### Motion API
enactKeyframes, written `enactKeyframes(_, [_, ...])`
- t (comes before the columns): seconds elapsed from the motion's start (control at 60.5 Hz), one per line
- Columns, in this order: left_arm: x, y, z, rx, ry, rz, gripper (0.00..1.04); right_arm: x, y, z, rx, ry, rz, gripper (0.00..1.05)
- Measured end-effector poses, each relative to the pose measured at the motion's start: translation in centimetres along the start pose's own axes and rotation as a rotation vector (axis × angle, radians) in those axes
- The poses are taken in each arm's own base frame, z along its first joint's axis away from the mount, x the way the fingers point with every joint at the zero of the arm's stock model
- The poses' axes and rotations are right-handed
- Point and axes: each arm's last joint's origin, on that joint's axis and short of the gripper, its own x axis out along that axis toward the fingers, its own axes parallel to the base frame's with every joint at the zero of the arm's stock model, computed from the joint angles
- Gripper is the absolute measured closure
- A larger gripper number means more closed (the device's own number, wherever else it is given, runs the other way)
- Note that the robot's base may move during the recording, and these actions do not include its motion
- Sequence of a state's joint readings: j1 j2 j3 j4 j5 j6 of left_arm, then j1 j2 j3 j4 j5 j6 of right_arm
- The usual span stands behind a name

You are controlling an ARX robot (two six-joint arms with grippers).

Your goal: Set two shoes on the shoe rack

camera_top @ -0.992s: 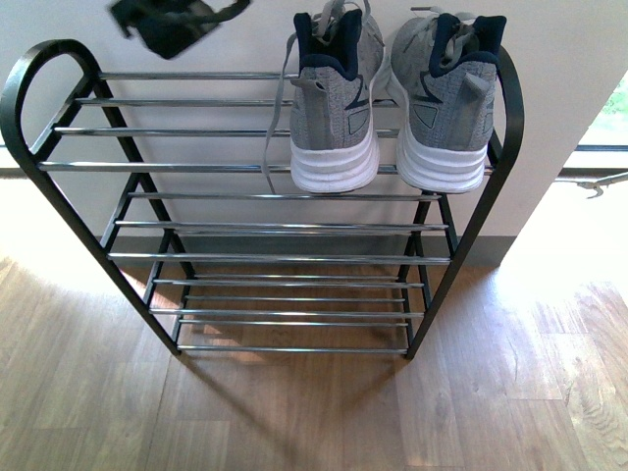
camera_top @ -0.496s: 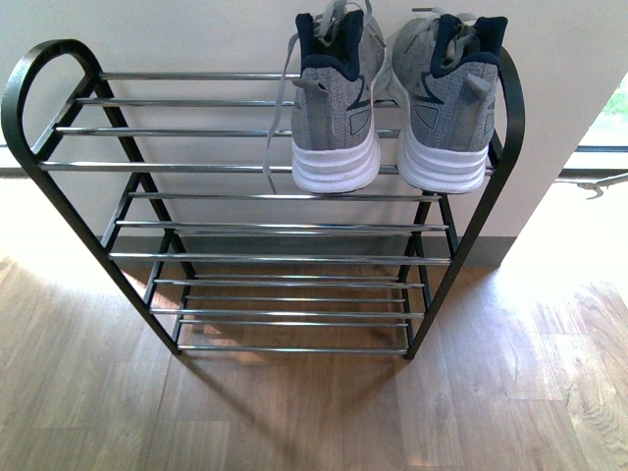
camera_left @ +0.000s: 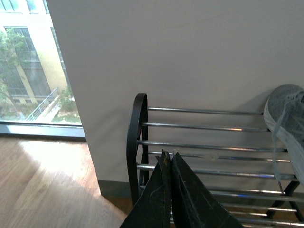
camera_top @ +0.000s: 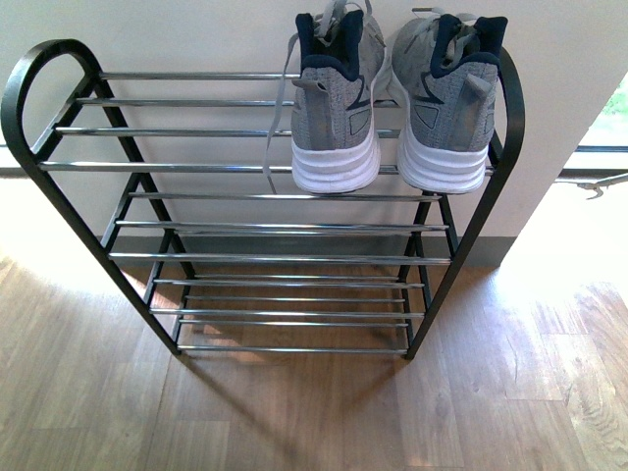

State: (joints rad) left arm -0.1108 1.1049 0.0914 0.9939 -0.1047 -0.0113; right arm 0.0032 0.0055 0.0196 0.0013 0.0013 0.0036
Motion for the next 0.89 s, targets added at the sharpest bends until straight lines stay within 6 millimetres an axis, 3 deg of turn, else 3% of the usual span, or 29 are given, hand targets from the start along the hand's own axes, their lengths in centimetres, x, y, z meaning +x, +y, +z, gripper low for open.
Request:
enactKeyframes(0.314, [-2.3,1.6,0.2,-0.001,-0.008,0.009,1.04,0.0,0.0,0.0,0.0,0.0,0.0,0.09])
enactKeyframes(0.893, [-5.3,1.6,0.8,-0.001,-0.03,0.002,1.04,0.0,0.0,0.0,0.0,0.0,0.0,0.09])
